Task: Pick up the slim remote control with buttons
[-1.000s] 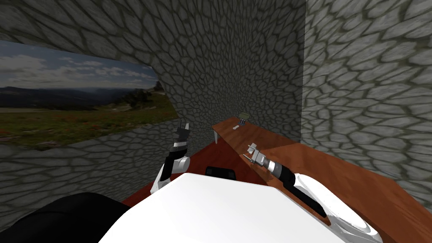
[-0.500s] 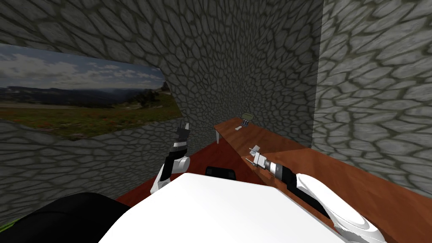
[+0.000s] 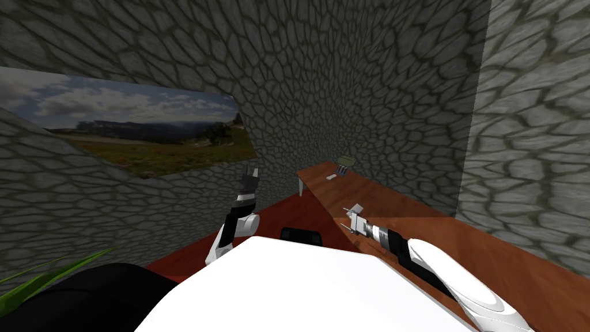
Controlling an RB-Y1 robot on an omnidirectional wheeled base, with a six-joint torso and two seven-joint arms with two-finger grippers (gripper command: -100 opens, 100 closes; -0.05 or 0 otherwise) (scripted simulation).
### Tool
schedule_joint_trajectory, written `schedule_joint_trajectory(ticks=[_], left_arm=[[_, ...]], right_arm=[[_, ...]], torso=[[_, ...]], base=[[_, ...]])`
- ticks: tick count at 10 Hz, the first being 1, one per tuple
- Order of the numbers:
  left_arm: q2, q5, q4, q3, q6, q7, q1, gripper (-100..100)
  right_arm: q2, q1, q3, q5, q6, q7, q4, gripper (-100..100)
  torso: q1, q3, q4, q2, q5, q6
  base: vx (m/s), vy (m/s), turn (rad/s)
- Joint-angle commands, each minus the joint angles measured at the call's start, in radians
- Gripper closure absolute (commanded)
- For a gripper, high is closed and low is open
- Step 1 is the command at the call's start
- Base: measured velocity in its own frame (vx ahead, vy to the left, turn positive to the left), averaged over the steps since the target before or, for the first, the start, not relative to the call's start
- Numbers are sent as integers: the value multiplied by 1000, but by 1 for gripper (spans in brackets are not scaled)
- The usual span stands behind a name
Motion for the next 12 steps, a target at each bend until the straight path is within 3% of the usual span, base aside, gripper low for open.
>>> schedule_joint_trajectory(ticks=[1, 3, 4, 5, 6, 8, 9, 12], left_arm=[[0, 0, 0, 0, 0, 0, 0, 0], [0, 0, 0, 0, 0, 0, 0, 0], [0, 0, 0, 0, 0, 0, 0, 0], [0, 0, 0, 0, 0, 0, 0, 0], [0, 0, 0, 0, 0, 0, 0, 0], [0, 0, 0, 0, 0, 0, 0, 0], [0, 0, 0, 0, 0, 0, 0, 0], [0, 0, 0, 0, 0, 0, 0, 0]], right_arm=[[-23, -17, -8, 50, -28, 26, 50, -100], [-23, -17, -8, 100, -28, 26, 64, -100], [-39, -28, -12, 131, -47, 42, 108, -100], [-39, -28, -12, 165, -47, 42, 108, -100], [-54, -39, -16, 198, -66, 55, 148, -100], [-54, -39, -16, 243, -66, 55, 152, -100], [-67, -51, -20, 278, -85, 67, 195, -100], [-78, -64, -24, 368, -103, 77, 237, -100]], torso=[[0, 0, 0, 0, 0, 0], [-1, 0, 0, 0, 0, 0], [0, 0, 0, 0, 0, 0], [0, 0, 0, 0, 0, -1], [0, 0, 0, 0, 0, 0], [-1, 0, 0, 0, 0, 0], [0, 0, 0, 0, 0, 1], [-1, 0, 0, -1, 0, -1]], base=[[4, -26, 287], [1, -26, 67], [0, -16, 202], [2, -26, 203], [1, -39, 353], [4, -26, 35], [2, -11, 269], [3, -36, 185]])
